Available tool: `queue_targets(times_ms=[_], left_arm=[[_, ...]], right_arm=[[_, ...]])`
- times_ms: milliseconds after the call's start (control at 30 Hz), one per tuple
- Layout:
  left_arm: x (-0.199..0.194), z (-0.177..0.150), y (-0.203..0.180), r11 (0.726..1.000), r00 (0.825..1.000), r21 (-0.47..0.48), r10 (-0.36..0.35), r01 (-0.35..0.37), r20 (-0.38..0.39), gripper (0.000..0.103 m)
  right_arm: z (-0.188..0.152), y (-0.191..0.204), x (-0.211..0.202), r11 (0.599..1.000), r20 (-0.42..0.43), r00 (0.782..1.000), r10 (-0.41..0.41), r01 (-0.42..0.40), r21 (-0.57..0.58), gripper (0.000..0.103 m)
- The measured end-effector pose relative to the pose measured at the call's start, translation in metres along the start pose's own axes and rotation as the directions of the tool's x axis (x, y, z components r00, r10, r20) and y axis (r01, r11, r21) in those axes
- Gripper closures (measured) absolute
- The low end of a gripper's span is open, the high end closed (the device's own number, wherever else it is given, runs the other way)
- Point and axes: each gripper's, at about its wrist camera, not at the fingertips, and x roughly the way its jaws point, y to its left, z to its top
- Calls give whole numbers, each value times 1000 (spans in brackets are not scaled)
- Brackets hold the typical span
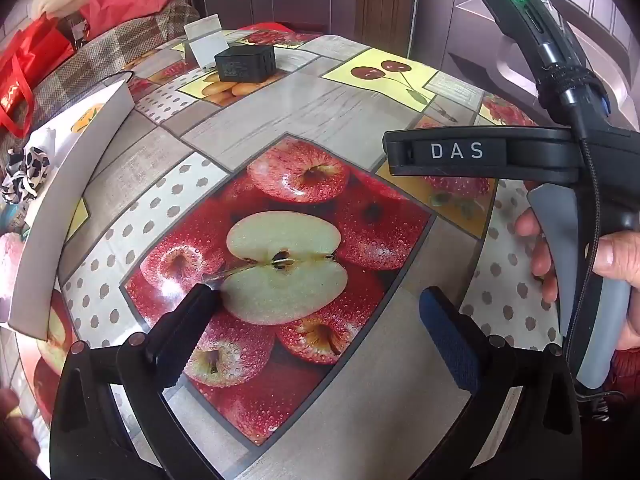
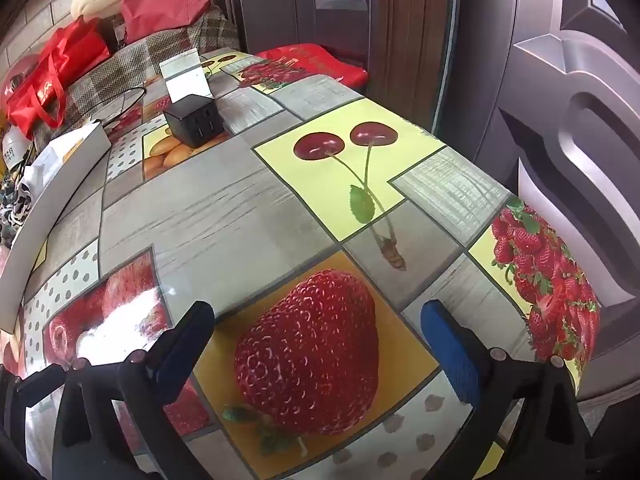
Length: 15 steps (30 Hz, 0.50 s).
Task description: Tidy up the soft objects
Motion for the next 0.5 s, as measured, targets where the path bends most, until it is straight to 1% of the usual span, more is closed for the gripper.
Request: queue_targets(times_ms=[100, 333, 367, 500], left_arm=[[0, 0, 0, 1000, 1000, 0, 0, 0, -1, 1], [0, 0, 0, 1000, 1000, 1, 1, -1, -2, 1], [0, 0, 0, 1000, 1000, 1, 1, -1, -2, 1], [0, 0, 0, 1000, 1000, 0, 0, 0, -2, 1]], right_arm=[[0, -1, 0, 1000, -2, 1000, 18, -18, 12, 0], [-1, -6, 1, 1000, -4, 1000, 25, -25, -1, 0], [-3, 4, 3, 1000, -6, 1000, 24, -24, -16, 0], [5, 11, 9, 997, -19, 999, 49, -50, -55, 0]])
